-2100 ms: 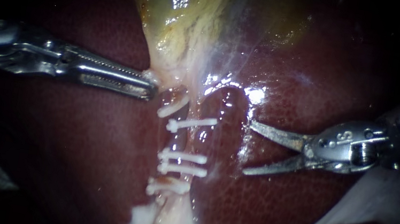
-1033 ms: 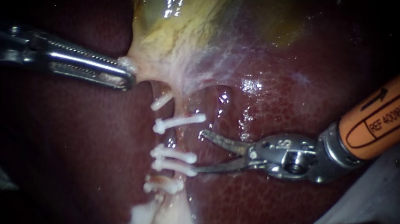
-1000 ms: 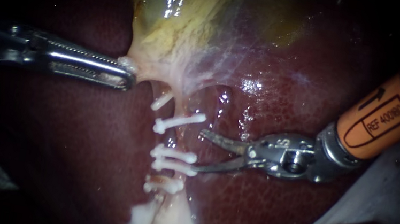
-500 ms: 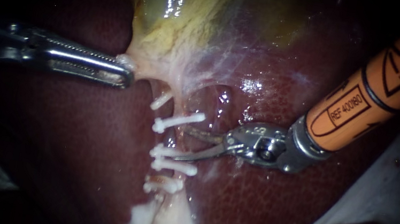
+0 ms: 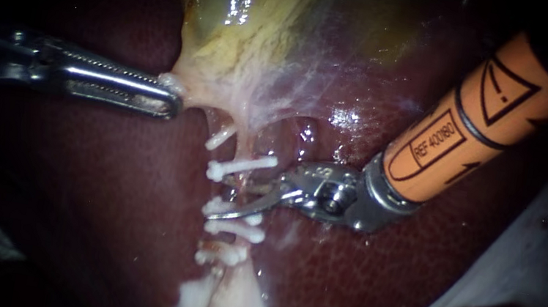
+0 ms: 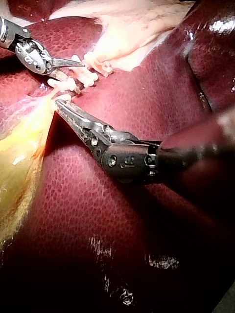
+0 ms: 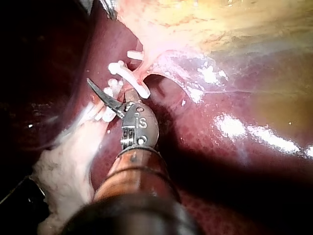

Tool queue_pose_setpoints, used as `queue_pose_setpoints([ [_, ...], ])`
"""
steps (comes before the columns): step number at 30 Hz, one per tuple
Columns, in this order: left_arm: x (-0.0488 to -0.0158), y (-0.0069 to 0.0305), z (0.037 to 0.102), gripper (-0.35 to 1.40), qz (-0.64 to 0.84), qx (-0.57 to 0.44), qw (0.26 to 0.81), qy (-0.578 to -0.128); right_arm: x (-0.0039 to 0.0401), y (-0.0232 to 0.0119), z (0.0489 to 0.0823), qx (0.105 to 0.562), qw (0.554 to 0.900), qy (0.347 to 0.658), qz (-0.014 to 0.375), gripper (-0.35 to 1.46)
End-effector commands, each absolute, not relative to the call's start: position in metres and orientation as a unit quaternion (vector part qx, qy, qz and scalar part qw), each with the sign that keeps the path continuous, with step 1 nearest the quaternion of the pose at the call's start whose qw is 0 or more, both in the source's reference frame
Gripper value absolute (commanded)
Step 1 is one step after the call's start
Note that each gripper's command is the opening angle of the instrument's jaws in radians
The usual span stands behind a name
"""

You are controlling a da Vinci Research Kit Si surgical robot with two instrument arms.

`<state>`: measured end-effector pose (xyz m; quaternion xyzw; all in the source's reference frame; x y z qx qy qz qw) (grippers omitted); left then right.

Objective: Go to the cutting position right tube

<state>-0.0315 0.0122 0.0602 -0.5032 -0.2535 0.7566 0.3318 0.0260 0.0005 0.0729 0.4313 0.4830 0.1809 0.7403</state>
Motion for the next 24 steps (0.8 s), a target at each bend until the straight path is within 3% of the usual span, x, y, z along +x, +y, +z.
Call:
queue_pose_setpoints([
  [1, -0.0315, 0.0122, 0.0602, -0.35, 0.757, -0.503, 0.332, -0.253, 0.0263, 0.0005, 0.0729, 0.432, 0.737, 0.486, 0.185, 1.42],
  [15, -0.0317, 0.0122, 0.0601, -0.35, 0.757, -0.503, 0.333, -0.253, 0.0292, 0.0005, 0.0724, 0.425, 0.719, 0.504, 0.219, 1.43],
  [24, -0.0316, 0.0122, 0.0601, -0.35, 0.757, -0.503, 0.332, -0.253, 0.0295, 0.0000, 0.0699, 0.431, 0.715, 0.506, 0.218, 1.43],
])
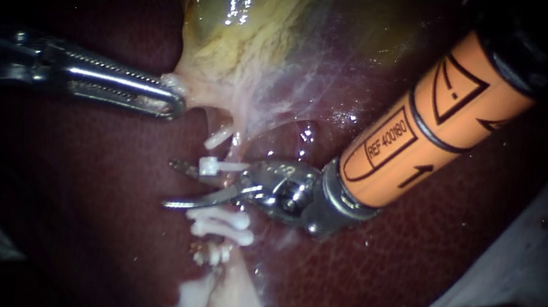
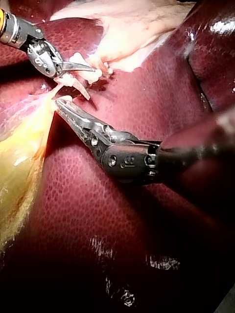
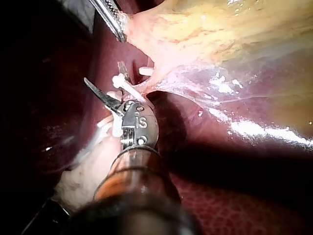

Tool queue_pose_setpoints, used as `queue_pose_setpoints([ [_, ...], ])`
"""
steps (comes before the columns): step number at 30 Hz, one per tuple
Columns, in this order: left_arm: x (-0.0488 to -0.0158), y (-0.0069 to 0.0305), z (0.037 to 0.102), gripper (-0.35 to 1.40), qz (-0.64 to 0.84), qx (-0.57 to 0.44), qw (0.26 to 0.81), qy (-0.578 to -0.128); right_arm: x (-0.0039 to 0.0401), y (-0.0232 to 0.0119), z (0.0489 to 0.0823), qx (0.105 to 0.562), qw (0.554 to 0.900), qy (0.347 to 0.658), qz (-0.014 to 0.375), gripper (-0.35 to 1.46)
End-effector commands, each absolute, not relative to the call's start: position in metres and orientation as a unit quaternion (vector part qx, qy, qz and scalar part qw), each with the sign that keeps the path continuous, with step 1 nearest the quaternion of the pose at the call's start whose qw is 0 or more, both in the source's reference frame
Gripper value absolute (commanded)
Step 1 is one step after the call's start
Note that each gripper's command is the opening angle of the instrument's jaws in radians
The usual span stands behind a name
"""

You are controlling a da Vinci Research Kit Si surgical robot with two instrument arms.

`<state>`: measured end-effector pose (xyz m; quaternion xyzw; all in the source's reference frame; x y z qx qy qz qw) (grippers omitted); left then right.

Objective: Go to the cutting position right tube

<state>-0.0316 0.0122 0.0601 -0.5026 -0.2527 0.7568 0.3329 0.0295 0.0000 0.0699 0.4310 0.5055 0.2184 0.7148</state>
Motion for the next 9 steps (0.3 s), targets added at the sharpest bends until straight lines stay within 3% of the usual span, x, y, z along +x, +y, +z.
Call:
queue_pose_setpoints([
  [1, -0.0316, 0.0122, 0.0601, -0.35, 0.757, -0.503, 0.332, -0.253, 0.0295, 0.0000, 0.0696, 0.432, 0.714, 0.507, 0.218, 1.43],
  [9, -0.0316, 0.0122, 0.0602, -0.35, 0.757, -0.503, 0.332, -0.253, 0.0296, 0.0000, 0.0691, 0.433, 0.712, 0.508, 0.218, 1.43],
])
